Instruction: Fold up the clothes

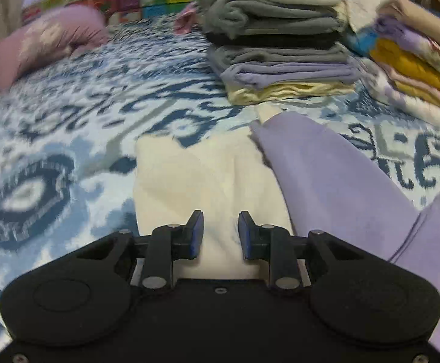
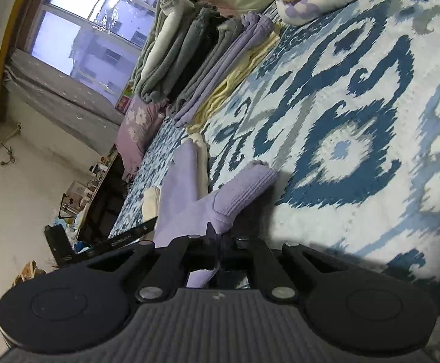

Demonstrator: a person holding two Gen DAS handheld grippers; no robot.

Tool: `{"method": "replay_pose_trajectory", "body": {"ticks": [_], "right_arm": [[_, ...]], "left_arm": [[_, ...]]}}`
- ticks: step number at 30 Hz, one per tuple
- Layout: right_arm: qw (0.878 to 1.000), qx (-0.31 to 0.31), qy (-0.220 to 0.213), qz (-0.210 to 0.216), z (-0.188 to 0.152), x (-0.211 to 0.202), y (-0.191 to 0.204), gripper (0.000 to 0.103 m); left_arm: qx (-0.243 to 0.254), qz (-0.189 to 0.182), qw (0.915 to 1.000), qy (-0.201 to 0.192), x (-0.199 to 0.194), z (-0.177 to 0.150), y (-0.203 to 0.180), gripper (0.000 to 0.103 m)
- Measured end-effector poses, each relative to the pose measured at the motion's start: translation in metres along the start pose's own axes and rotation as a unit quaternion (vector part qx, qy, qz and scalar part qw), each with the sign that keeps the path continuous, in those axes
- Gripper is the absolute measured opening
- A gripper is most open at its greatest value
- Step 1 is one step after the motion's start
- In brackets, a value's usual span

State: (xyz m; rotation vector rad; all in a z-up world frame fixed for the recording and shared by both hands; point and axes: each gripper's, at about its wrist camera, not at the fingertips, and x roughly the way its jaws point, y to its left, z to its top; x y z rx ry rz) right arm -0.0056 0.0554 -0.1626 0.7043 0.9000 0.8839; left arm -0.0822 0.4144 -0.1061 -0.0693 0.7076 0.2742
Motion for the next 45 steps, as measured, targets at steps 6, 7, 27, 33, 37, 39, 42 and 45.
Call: {"method": "replay_pose_trajectory", "body": {"ticks": [6,7,27,33,37,39,42,45], "right_arm": [[1.0,0.01,0.009,-0.009,-0.003,0.003,-0.005,0.005],[1.0,0.013,0.011,-0.012,-0.004,0.004,-0.007,0.005],[0.999,0.015,-0.021,-0.022,-0.003,-0.005,-0.004,0.024],[0.998,0.016,-0.044,-0.032,0.003,-0.01,-0.007,0.028],[0.997,0.033,-0.055,-0.036,0.002,-0.009,-0.01,0.028],[0.997,0.04,-0.064,-0.033,0.002,-0.01,-0.012,0.031],[0.995,0.073,-0.071,-0.008,0.004,-0.012,-0.02,0.04],[0.99,0.117,-0.077,0.023,0.005,-0.014,-0.029,0.048]], "left_arm": [[-0.038,-0.001,0.9984,-0.041,0.004,0.025,0.036,0.024],[-0.039,-0.002,0.9987,-0.033,0.015,0.026,0.037,0.024],[0.054,0.012,0.9984,0.012,-0.026,-0.013,-0.02,0.024],[0.03,0.001,0.9988,-0.04,-0.108,-0.065,-0.048,0.024],[-0.008,-0.025,0.9987,-0.044,-0.145,-0.109,-0.068,0.026],[0.007,-0.03,0.9992,-0.025,-0.152,-0.124,-0.078,0.026],[0.1,0.017,0.9946,-0.021,-0.165,-0.131,-0.101,0.033],[0.073,-0.006,0.9956,-0.058,-0.172,-0.142,-0.102,0.053]]}}
